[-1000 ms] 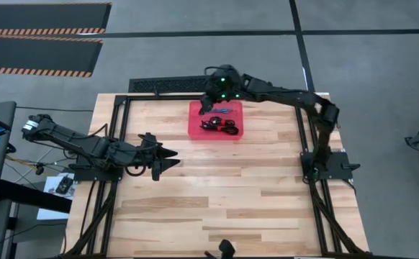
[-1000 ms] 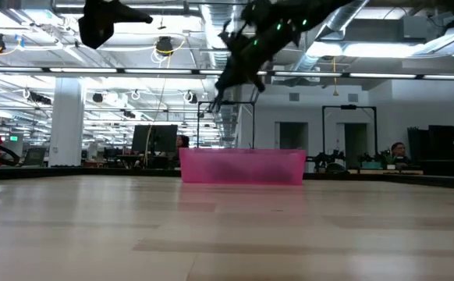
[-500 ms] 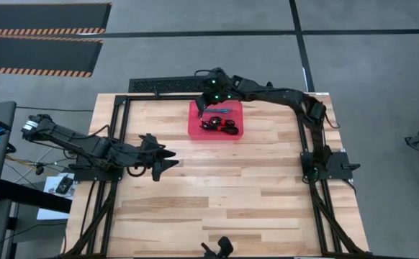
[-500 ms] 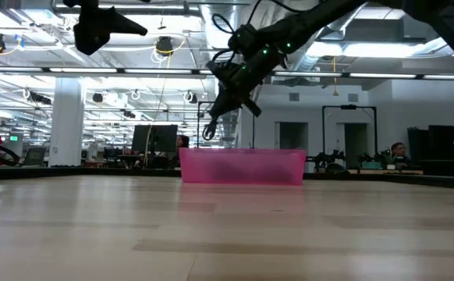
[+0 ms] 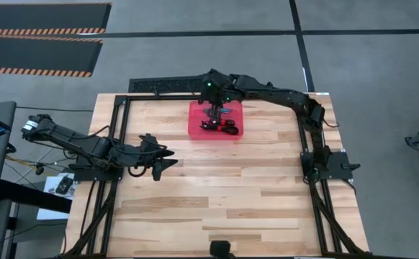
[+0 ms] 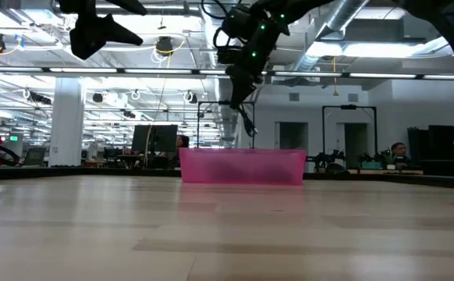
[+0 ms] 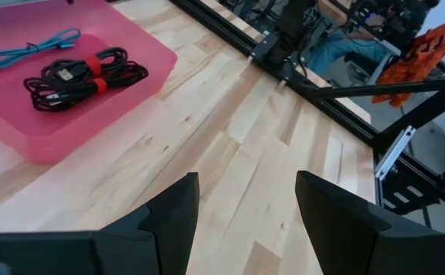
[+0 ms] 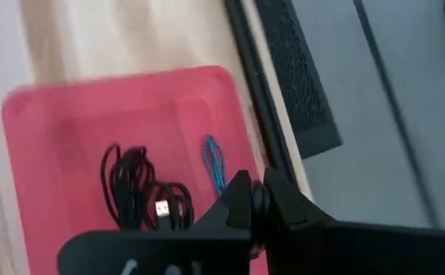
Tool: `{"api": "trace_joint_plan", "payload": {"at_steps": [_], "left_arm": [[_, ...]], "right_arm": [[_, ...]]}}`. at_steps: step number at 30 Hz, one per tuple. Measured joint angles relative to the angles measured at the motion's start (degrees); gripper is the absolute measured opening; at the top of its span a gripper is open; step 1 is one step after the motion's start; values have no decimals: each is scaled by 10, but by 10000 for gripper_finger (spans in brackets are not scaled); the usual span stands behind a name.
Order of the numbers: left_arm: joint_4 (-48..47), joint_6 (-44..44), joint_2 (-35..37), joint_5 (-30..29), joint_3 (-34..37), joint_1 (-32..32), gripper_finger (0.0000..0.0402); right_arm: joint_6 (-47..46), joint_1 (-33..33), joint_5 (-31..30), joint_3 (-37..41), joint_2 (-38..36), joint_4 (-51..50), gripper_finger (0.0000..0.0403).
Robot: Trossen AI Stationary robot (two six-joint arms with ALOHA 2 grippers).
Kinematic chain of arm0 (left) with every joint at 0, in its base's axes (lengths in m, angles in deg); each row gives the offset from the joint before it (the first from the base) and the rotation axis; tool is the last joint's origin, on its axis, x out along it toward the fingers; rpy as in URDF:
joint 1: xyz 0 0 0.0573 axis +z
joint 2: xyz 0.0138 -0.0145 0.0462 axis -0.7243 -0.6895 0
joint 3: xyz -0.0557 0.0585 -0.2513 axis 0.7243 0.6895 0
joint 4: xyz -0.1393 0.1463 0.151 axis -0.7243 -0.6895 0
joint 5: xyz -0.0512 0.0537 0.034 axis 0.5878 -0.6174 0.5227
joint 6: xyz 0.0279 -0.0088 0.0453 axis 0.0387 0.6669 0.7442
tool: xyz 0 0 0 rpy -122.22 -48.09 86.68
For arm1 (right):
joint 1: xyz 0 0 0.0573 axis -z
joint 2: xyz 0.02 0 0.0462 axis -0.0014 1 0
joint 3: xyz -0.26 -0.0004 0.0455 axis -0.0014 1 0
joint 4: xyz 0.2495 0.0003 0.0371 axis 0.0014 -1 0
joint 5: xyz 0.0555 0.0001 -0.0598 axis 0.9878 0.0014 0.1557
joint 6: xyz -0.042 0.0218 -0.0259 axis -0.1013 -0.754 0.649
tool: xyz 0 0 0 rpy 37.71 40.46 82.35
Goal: Pick and place USB-C Cables
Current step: Put the black charger cable into the pink bin
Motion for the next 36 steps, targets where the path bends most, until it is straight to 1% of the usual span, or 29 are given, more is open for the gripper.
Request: {"api": "trace_joint_plan", "payload": {"at_steps": [4,9,10,14,20,28,33,36], "left_arm": [[-5,-2,0,0,0,0,206],[-28,-22,0,0,0,0,206],[-31,-25,0,0,0,0,206],[-34,-26,0,-1,0,0,206],[-41,-26,0,-2,0,0,206],[-46,-26,0,-3,0,0,206],[-48,-26,0,-3,0,0,206],[-50,-26,0,-3,0,0,206]], "right_arm": [[65,-12,-5,0,13,-22,14],[80,-6,-4,0,36,-56,14],[84,-5,-4,-1,41,-51,14],[84,6,7,0,58,-57,14],[71,13,42,0,77,-49,14],[73,16,55,0,90,-31,14],[64,19,72,0,102,-35,14],[60,19,73,2,108,-37,17]]}}
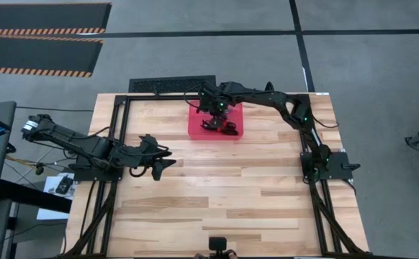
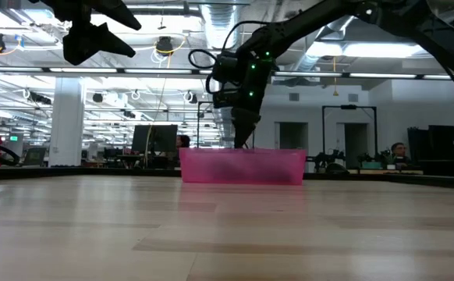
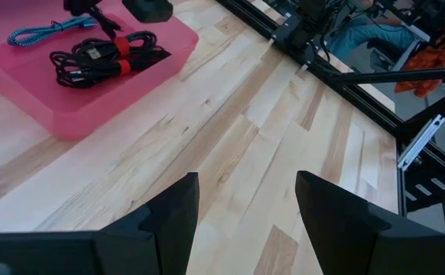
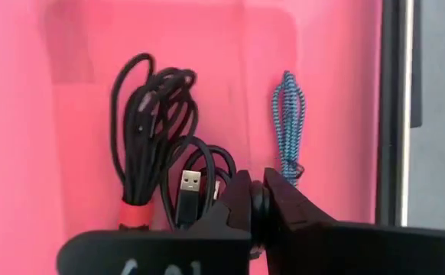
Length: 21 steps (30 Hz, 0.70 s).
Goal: Pick and place USB-C Cables
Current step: Put the black charger cable into the pink bin
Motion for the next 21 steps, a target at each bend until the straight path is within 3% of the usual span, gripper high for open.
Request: {"api": "trace_joint_plan", "payload": {"at_steps": [8,21], "left_arm": [[-4,0,0,-1,0,0,206],[-4,0,0,-14,0,0,206]], "right_arm": [[12,-1,0,-1,4,22,65],[26,2,20,-1,4,30,104]]}}
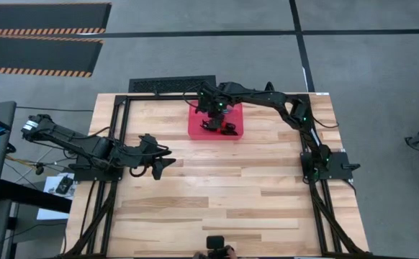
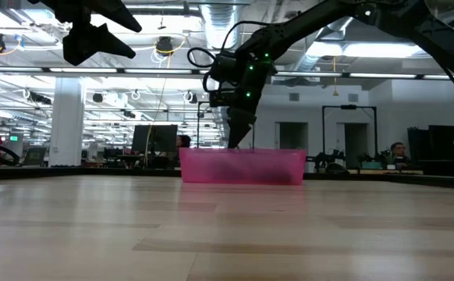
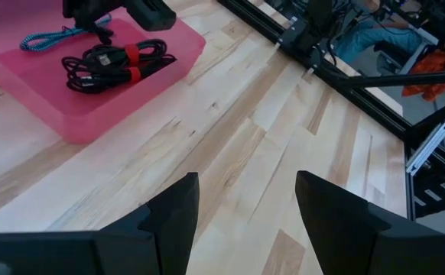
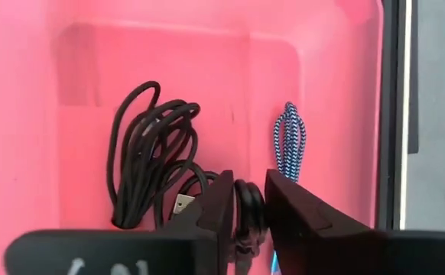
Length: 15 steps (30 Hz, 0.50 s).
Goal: Pick and place USB-C Cables
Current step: Put the black charger cable into the pink bin, then return to Home Position
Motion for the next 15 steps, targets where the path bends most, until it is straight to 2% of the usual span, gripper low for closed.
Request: {"api": "trace_joint_plan", "payload": {"at_steps": [10,15], "left_arm": [[0,0,0,0,0,0,206],[0,-3,4,1,0,1,206]], "right_arm": [[-5,3,8,0,0,0,174],[-28,3,9,-55,-10,-56,212]]}}
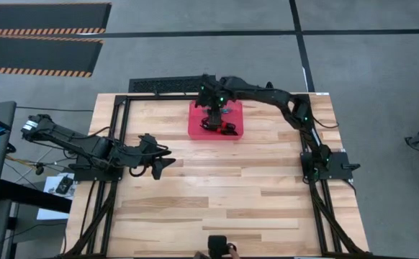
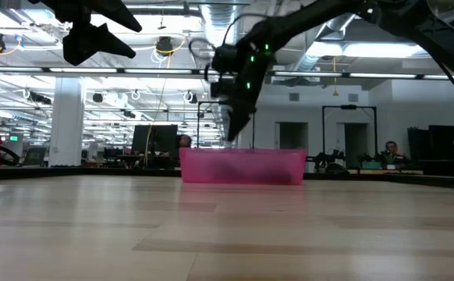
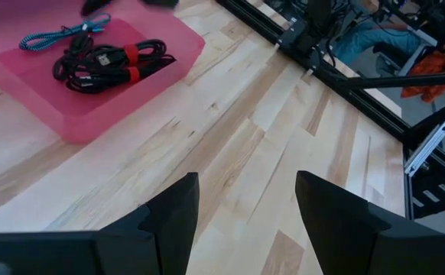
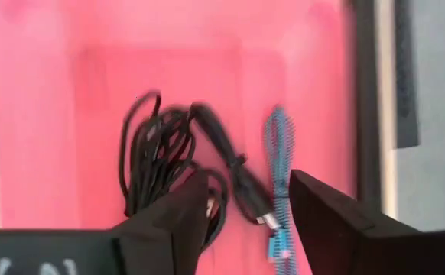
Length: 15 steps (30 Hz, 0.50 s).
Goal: Pick and place USB-C Cables
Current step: Return to Home Position
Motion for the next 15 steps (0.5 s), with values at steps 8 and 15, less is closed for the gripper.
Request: {"api": "trace_joint_plan", "payload": {"at_steps": [8,15], "left_arm": [[-26,35,69,-4,-43,37,206],[-48,133,156,-44,-102,59,206]], "right_arm": [[-3,6,1,-131,-85,-107,235],[-24,10,11,-145,-238,-140,233]]}}
